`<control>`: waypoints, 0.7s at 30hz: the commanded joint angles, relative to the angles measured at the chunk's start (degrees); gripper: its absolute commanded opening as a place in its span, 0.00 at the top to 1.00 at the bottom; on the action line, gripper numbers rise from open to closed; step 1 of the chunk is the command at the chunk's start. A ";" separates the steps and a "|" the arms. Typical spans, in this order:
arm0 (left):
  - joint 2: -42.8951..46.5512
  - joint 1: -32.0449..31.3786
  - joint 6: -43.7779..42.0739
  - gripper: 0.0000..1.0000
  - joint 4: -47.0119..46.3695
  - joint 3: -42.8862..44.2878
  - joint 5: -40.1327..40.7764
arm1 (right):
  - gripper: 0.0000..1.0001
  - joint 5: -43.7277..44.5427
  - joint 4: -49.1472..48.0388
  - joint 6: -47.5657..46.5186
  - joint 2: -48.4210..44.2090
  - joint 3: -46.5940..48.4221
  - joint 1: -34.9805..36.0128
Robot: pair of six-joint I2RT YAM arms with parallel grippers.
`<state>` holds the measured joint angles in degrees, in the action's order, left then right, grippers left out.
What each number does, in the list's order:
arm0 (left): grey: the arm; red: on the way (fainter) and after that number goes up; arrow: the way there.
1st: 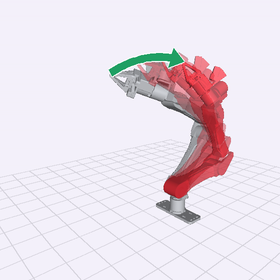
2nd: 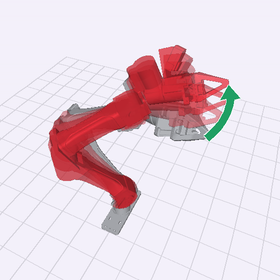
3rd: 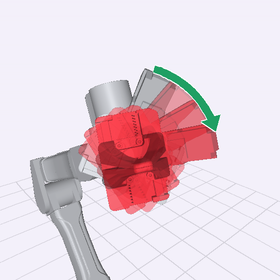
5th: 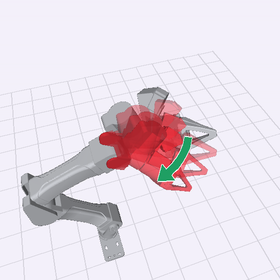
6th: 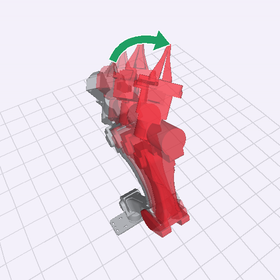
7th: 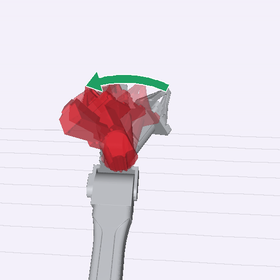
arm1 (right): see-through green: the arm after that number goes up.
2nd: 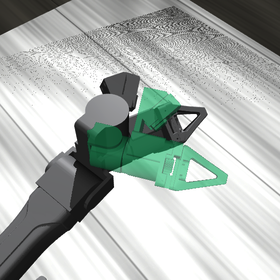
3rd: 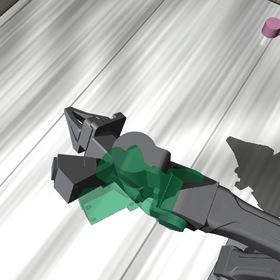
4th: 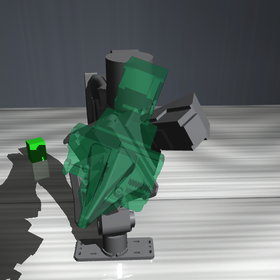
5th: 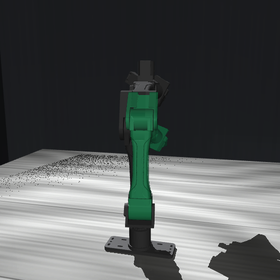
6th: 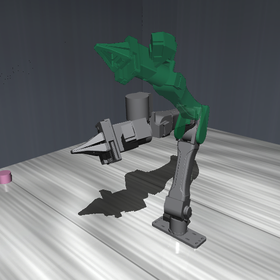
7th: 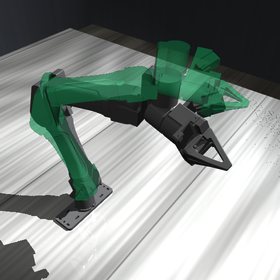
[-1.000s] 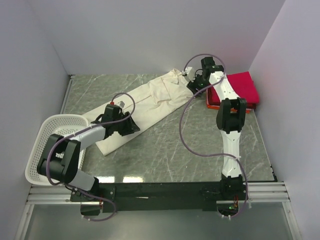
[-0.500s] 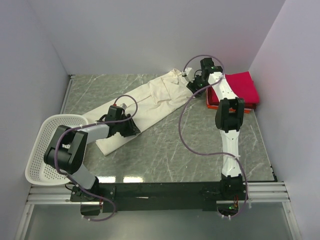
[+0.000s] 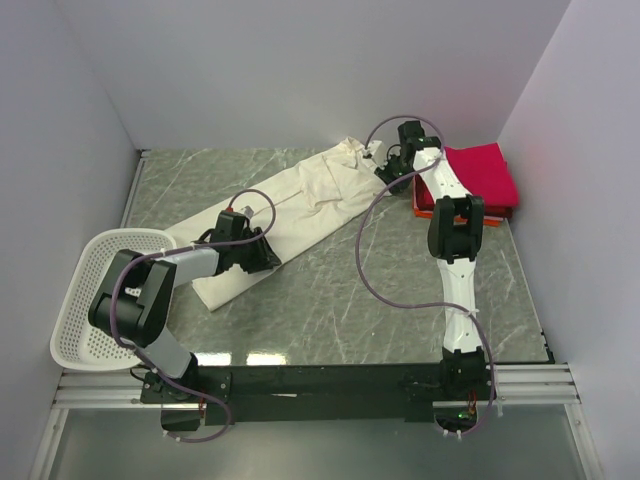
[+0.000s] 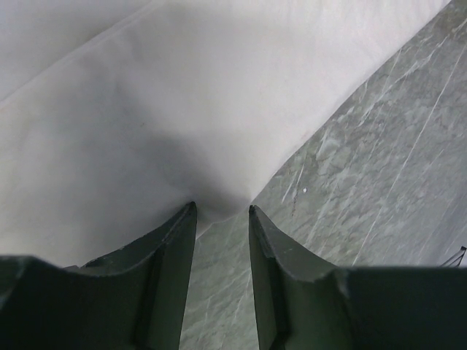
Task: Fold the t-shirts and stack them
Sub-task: Fold the tshirt
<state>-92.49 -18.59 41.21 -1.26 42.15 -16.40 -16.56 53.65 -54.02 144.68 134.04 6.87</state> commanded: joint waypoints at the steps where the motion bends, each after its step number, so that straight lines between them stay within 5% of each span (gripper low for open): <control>1: -1.38 -0.22 -0.96 0.59 0.11 0.39 1.99 | 0.78 0.12 -1.70 0.23 -0.54 2.20 0.33; 2: -1.55 -0.22 -0.96 0.59 0.20 0.39 2.08 | 0.93 0.30 -2.49 0.67 -1.41 1.67 0.33; 7: -2.96 -0.22 -0.69 0.59 0.11 -0.14 2.34 | 0.98 3.10 -8.47 1.90 -3.97 -1.41 0.42; 21: -3.93 -0.22 -0.52 0.61 0.20 -0.58 2.96 | 0.87 12.15 -18.22 2.78 -4.67 -2.90 0.68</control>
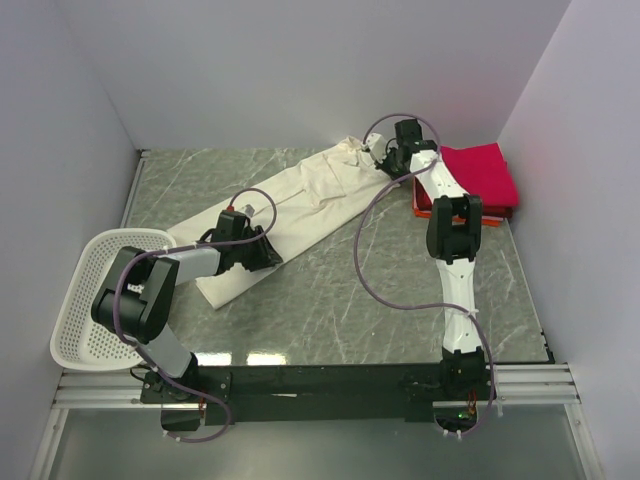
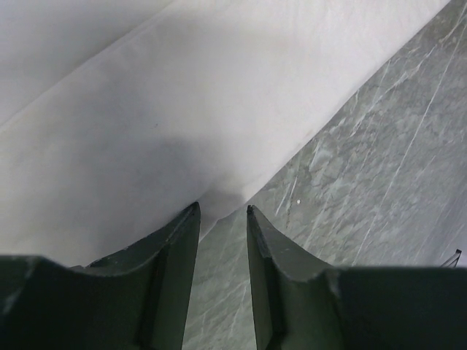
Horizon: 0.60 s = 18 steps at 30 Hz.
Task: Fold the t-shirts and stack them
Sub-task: Fold the tshirt
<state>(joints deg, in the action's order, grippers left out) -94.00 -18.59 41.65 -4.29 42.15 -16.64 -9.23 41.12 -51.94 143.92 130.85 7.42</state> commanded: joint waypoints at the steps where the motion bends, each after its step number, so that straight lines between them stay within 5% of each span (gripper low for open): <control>1: -2.33 -0.22 -0.96 0.61 3.24 -0.58 3.11 | 0.84 5.80 -6.40 0.79 -3.99 0.20 0.23; 7: -2.16 -0.22 -1.13 0.60 3.50 -0.67 3.20 | 0.63 10.89 -11.15 0.35 -5.31 -2.35 0.58; 18: 3.54 -0.22 -1.39 0.57 2.54 -0.67 0.56 | 0.58 10.30 -10.63 -0.88 -11.28 -6.38 2.24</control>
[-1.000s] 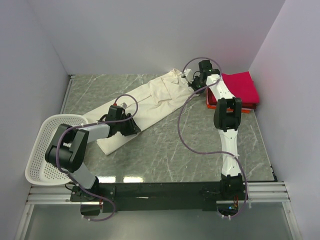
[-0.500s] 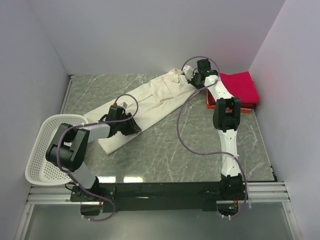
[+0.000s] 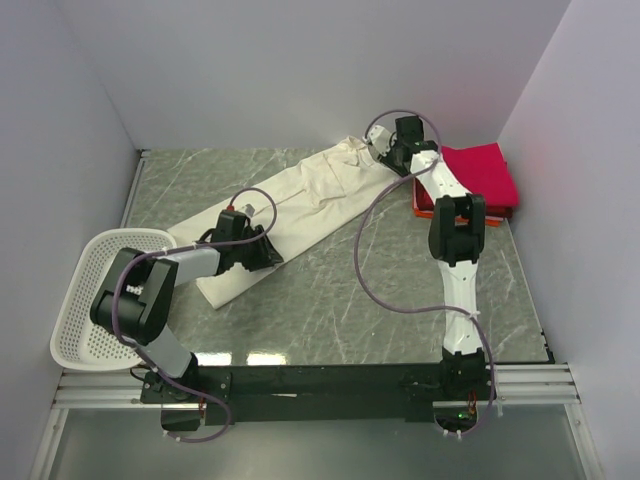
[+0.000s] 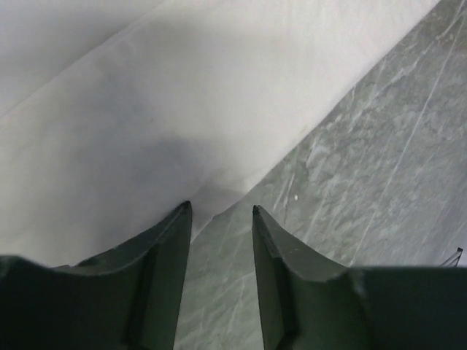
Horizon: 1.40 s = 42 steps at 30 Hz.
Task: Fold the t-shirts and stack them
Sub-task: Fold the tshirt
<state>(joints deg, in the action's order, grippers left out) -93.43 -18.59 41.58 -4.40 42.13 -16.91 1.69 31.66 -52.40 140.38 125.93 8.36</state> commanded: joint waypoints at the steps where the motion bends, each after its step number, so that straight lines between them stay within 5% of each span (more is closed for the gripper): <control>1: 6.47 -0.22 -1.68 0.54 2.91 -0.47 0.65 | 0.57 -1.51 -0.81 -0.77 -8.88 -2.78 2.53; 7: 24.56 -0.22 -5.45 0.38 11.42 2.95 6.61 | 0.57 -22.23 9.28 -11.03 -20.30 -13.76 8.94; 11: 36.45 -0.04 -9.58 0.22 18.81 5.07 19.08 | 0.51 -32.62 13.44 -25.72 -29.97 -25.97 19.02; 15: 46.48 0.40 -14.32 0.11 23.38 5.42 29.36 | 0.48 -26.93 4.05 -24.16 -32.89 -36.89 32.46; 21: 58.34 0.48 -17.14 0.11 26.38 3.84 31.93 | 0.46 -13.39 -3.53 -12.74 -23.59 -30.41 47.95; 37: 68.64 0.57 -18.03 0.12 30.86 3.66 33.25 | 0.47 -6.09 -7.49 -6.31 -6.96 -19.23 56.24; 41: 68.73 0.48 -17.94 0.12 30.77 3.66 32.90 | 0.60 -6.70 -6.97 -6.40 -6.69 -20.98 56.24; 42: 68.30 0.57 -17.85 0.11 30.77 3.84 32.64 | 0.72 -7.31 -6.44 -6.48 -7.13 -21.68 56.24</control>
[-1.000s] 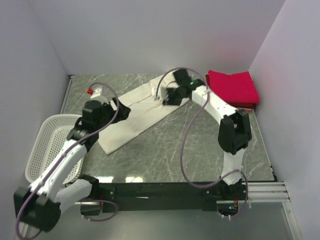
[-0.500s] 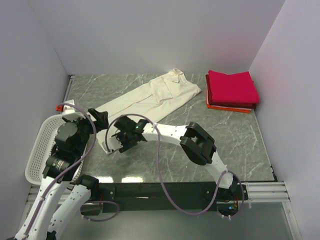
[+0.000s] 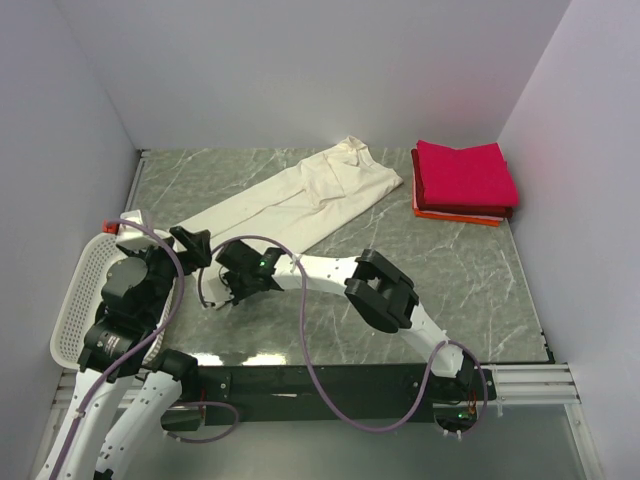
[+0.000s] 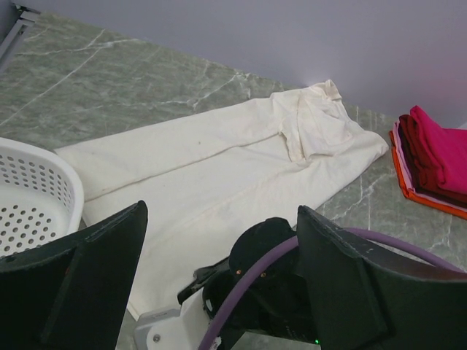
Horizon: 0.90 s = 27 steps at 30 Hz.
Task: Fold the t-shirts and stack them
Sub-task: Fold the tshirt
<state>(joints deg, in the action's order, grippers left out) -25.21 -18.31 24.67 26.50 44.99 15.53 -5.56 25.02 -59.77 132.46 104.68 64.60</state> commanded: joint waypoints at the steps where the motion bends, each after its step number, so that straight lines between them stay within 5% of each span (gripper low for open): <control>1: -0.36 0.20 -0.76 0.11 -0.22 1.06 -0.06 | 0.79 -0.93 0.73 0.01 -0.87 -1.58 0.00; 4: -2.46 0.29 -0.32 0.12 -1.10 1.41 -1.98 | 0.99 -5.41 0.56 -2.35 -7.62 -10.26 0.00; 14: -23.45 0.46 4.85 0.13 -15.32 3.08 -19.45 | 1.00 -16.07 8.99 -12.83 -43.32 -53.04 -2.62; 16: -32.24 0.46 6.44 0.15 -18.31 5.10 -22.72 | 0.89 -14.92 9.17 -13.62 -51.23 -60.51 -4.91; 20: -49.37 0.38 9.78 0.21 -21.14 13.33 -29.13 | 0.44 -15.18 16.17 -14.06 -62.57 -65.04 -10.44; 22: -60.18 -0.06 10.05 0.26 -20.97 17.83 -29.94 | 0.36 -15.36 18.04 -13.01 -67.24 -65.13 -11.77; 27: -84.67 -1.29 5.58 0.32 -15.26 38.65 -28.45 | 0.35 -17.02 13.15 -4.44 -73.48 -64.52 -24.65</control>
<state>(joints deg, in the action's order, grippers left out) -100.90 -18.94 32.27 10.17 73.89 -10.85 -20.71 41.06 -70.74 61.54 39.20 47.18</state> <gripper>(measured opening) 0.701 0.654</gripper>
